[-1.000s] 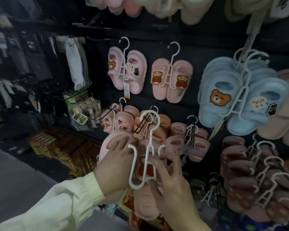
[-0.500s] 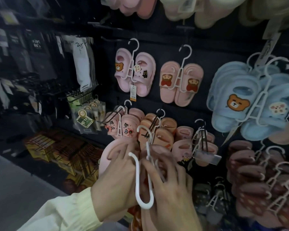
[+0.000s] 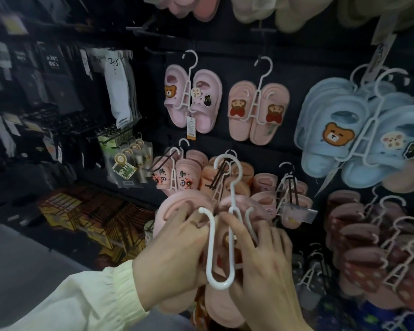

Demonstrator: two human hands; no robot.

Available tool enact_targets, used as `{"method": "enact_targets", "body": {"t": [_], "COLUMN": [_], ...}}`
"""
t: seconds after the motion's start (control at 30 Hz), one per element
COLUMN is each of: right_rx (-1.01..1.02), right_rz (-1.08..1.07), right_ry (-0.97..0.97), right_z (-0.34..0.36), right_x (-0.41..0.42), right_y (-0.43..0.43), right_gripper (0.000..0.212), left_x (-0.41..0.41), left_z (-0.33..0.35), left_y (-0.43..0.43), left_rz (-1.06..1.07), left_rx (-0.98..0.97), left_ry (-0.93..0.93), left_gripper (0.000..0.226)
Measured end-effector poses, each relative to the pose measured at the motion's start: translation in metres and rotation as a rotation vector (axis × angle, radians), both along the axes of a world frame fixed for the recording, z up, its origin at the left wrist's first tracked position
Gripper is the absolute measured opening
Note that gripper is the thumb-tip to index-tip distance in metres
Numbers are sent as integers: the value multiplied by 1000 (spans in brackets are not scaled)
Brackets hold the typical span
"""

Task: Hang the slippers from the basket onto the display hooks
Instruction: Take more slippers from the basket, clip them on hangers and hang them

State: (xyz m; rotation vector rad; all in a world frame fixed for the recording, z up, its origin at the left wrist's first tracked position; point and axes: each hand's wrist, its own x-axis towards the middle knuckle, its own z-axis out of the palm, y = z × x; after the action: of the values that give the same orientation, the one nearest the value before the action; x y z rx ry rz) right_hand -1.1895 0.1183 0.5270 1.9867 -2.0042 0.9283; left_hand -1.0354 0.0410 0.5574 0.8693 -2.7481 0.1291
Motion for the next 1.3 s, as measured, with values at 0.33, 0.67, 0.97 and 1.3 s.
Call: {"method": "enact_targets", "body": {"t": [0.33, 0.67, 0.97, 1.3], "right_rx": [-52, 68, 126, 73], "right_rz": [-89, -83, -15, -63], "right_ry": [-13, 150, 220, 139], "right_z": [-6, -20, -30, -11], "right_x": [-14, -10, -3, 5], "right_y": [15, 24, 25, 9], "right_gripper": [65, 93, 100, 77], "left_x": [13, 28, 42, 40], "left_z": [7, 22, 20, 13], "left_y": [-4, -11, -21, -6], "left_rz": [34, 78, 63, -57], "left_rx": [82, 219, 221, 68], "left_ry": [-32, 46, 217, 59], "left_gripper": [136, 145, 131, 110]}}
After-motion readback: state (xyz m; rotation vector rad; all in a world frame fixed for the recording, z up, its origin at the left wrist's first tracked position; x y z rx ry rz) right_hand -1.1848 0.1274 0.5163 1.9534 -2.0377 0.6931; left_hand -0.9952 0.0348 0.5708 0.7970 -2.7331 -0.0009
